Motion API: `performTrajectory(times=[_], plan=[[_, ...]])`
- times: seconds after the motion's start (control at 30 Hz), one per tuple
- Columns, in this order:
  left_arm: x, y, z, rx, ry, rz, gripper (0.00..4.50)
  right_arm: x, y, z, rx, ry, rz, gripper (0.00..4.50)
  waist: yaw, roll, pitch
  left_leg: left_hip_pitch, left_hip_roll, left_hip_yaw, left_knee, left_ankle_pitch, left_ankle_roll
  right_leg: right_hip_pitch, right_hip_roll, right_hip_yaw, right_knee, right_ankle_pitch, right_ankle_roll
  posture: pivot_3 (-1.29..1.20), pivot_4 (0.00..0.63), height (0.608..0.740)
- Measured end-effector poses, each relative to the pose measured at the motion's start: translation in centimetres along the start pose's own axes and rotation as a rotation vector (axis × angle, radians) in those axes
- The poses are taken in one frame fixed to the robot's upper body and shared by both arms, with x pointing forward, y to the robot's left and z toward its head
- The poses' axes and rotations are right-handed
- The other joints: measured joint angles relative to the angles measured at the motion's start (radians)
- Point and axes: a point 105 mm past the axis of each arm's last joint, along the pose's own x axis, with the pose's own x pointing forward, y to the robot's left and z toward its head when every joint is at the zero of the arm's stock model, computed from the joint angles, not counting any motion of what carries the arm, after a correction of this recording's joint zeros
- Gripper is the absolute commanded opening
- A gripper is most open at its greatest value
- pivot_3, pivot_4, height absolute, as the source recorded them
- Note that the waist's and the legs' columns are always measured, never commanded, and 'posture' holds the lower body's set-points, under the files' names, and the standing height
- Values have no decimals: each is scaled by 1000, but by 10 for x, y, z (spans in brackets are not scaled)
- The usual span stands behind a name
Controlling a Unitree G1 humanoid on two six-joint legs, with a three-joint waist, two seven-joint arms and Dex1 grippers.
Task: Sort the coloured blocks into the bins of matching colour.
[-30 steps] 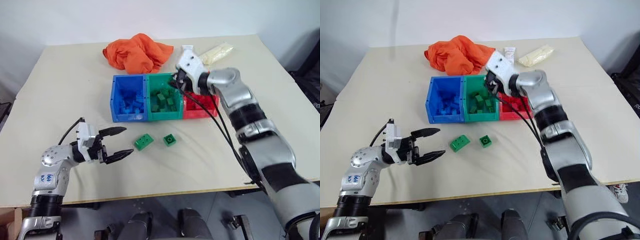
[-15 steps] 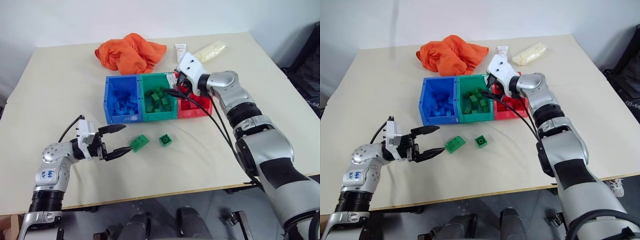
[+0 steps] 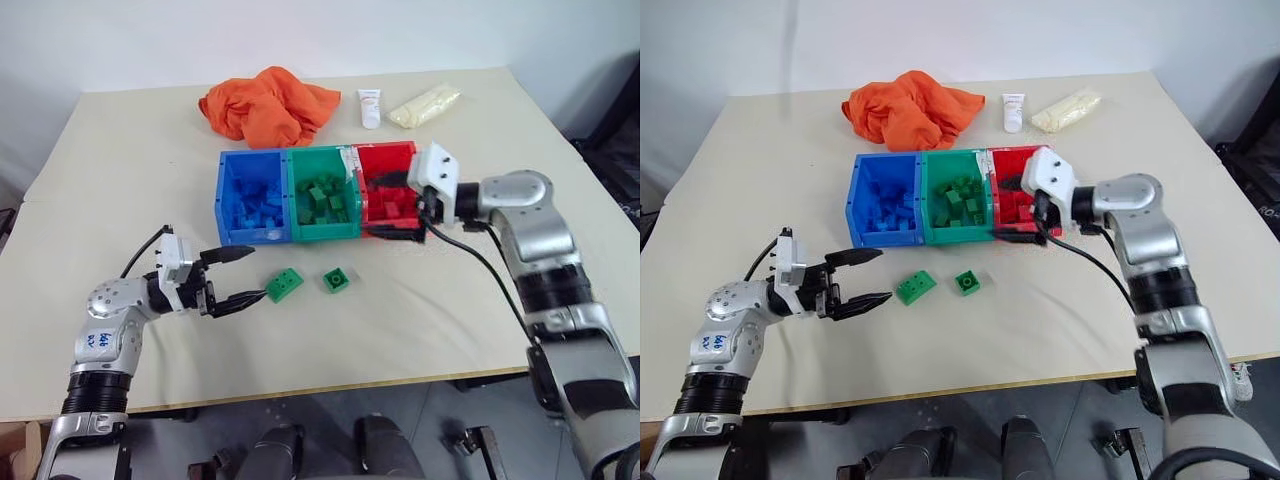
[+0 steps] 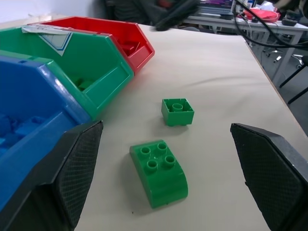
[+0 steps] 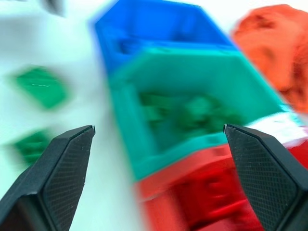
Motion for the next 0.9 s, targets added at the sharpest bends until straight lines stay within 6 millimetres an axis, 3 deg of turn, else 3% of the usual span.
performTrajectory(times=[0.2,0.4,0.47,0.63,0.9], plan=[[-4,0,-5,-17,11,-3,4500,-55,66,-48,224,190,82,4479,40,0,0,-1,-1,2,3,-1,2,2,0,1,-8,0,0,0,150,740],[-9,-1,-4,-14,32,-29,4500,-96,81,-63,299,312,18,4479,44,0,0,0,1,4,5,-1,2,5,0,0,-13,0,0,0,150,740],[-11,-1,-4,-10,41,-32,4500,-101,82,-65,309,326,4,4479,42,0,0,0,1,5,5,-1,2,5,0,1,-13,0,0,0,150,740],[-13,-1,-6,-21,44,-36,4500,-93,73,-55,270,293,-9,4479,39,0,0,0,2,6,4,-1,2,5,0,0,-13,0,0,0,150,740],[-13,1,-4,-15,43,-19,4500,-18,72,-44,230,137,132,4479,38,0,0,0,2,6,5,-1,2,5,0,0,-13,0,0,0,150,740]])
